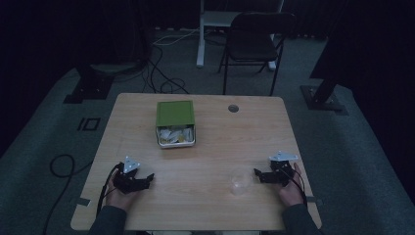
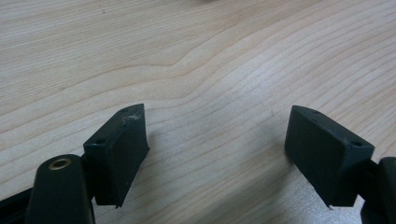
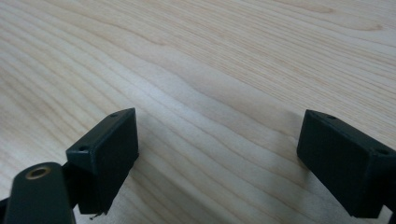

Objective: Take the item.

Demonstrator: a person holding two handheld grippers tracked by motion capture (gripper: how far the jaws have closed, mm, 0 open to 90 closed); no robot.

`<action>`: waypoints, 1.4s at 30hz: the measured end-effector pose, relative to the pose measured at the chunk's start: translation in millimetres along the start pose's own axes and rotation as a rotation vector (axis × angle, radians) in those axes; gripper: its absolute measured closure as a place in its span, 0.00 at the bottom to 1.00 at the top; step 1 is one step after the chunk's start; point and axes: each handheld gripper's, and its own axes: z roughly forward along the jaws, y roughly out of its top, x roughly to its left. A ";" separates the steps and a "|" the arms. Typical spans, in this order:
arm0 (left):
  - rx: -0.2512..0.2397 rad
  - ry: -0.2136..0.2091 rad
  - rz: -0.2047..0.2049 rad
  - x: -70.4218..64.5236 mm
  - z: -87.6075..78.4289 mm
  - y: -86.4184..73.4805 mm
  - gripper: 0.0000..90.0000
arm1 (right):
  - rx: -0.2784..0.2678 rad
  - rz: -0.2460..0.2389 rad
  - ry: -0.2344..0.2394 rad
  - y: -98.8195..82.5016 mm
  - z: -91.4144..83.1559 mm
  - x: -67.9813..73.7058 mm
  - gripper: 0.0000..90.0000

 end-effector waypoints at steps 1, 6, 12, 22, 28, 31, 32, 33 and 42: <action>0.000 0.000 0.000 0.0 0.0 0.0 0.27 | 0.000 0.000 0.000 0.0 0.0 0.0 0.14; -0.003 -0.008 0.008 -0.6 -1.1 -0.6 0.30 | -0.001 0.009 -0.012 1.1 1.2 -0.6 0.14; -0.004 -0.009 0.009 -0.6 -1.2 -0.6 0.30 | -0.002 0.025 -0.029 0.8 1.0 -0.1 0.14; 0.018 0.042 0.001 -0.9 -4.8 2.8 0.41 | -0.001 0.039 -0.041 -0.5 -0.5 -0.1 0.14; -0.015 0.018 -0.011 -1.1 -16.4 7.9 0.45 | -0.001 0.041 -0.043 -0.7 -0.7 0.1 0.14; -0.029 0.003 -0.013 -2.3 -21.5 10.2 0.45 | -0.002 0.041 -0.043 -0.7 -0.6 0.2 0.14; -0.037 -0.002 -0.014 -3.1 -23.2 11.3 0.46 | -0.001 0.041 -0.043 -0.7 -0.7 0.2 0.14; -0.040 -0.007 -0.012 -3.7 -24.7 12.5 0.46 | -0.002 0.042 -0.043 -0.7 -0.7 0.2 0.14; -0.065 -0.035 0.035 -10.7 -34.5 28.0 0.46 | -0.002 0.043 -0.045 -0.8 -0.8 0.4 0.14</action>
